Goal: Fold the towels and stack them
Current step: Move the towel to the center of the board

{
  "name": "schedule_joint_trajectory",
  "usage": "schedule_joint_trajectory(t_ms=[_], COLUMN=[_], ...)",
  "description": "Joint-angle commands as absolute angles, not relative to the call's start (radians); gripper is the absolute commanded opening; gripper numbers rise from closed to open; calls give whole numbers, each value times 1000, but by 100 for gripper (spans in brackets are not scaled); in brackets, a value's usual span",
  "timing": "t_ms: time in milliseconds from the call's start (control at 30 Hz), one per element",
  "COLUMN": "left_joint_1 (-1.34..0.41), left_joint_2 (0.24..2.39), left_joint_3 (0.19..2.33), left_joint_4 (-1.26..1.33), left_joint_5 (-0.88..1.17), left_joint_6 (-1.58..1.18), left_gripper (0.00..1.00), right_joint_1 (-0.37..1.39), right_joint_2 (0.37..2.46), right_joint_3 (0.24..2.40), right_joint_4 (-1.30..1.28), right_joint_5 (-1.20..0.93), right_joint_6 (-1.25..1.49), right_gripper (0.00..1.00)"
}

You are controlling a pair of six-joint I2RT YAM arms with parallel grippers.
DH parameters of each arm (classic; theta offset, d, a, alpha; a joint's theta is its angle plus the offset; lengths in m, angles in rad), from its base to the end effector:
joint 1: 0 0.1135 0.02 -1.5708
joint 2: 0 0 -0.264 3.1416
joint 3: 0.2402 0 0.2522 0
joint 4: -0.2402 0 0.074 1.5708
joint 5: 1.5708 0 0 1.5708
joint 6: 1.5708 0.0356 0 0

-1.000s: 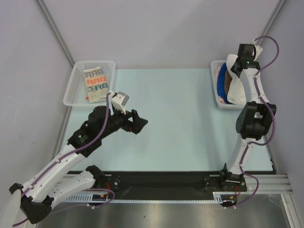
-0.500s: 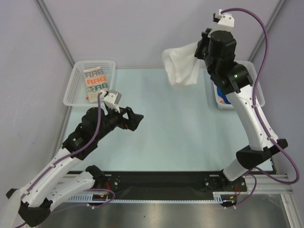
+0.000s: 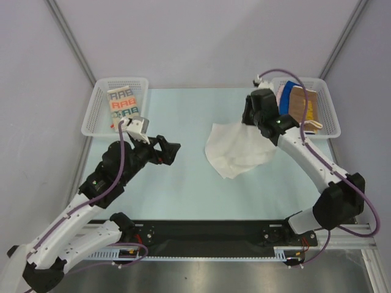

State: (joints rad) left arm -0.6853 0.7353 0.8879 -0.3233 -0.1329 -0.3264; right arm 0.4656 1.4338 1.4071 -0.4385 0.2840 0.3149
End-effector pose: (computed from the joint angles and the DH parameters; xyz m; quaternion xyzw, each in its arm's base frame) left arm 0.1307 -0.1007 0.3686 0.0941 0.7585 -0.2671 0.5869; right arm 0.2968 0.1379 0.3799 0.0107 0.8457 0.0863 0.5265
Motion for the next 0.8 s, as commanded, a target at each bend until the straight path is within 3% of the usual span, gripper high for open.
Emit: schedule_joint_trajectory(t_ms=[0, 67, 133, 333, 467, 767], left_joint_1=[-687, -687, -689, -703, -715, -736], left_joint_2=[759, 790, 811, 966, 1093, 1149], left_joint_3=[780, 691, 605, 538, 561, 555], left_joint_4=[-240, -160, -54, 118, 201, 245], left_joint_5=[-149, -123, -97, -71, -23, -48], left_joint_6=[-449, -539, -595, -661, -695, -738], left_gripper=[96, 96, 95, 94, 91, 89], right_joint_1=[367, 376, 426, 572, 641, 741], right_joint_2=[1430, 1408, 1388, 1394, 1428, 1632], right_joint_3=[1232, 1206, 1216, 1168, 1080, 1058], right_joint_4=[-384, -387, -413, -459, -431, -359], right_joint_5=[163, 213, 282, 324, 293, 284], right_joint_6=[426, 411, 393, 380, 408, 396], right_gripper=[32, 44, 49, 44, 29, 29])
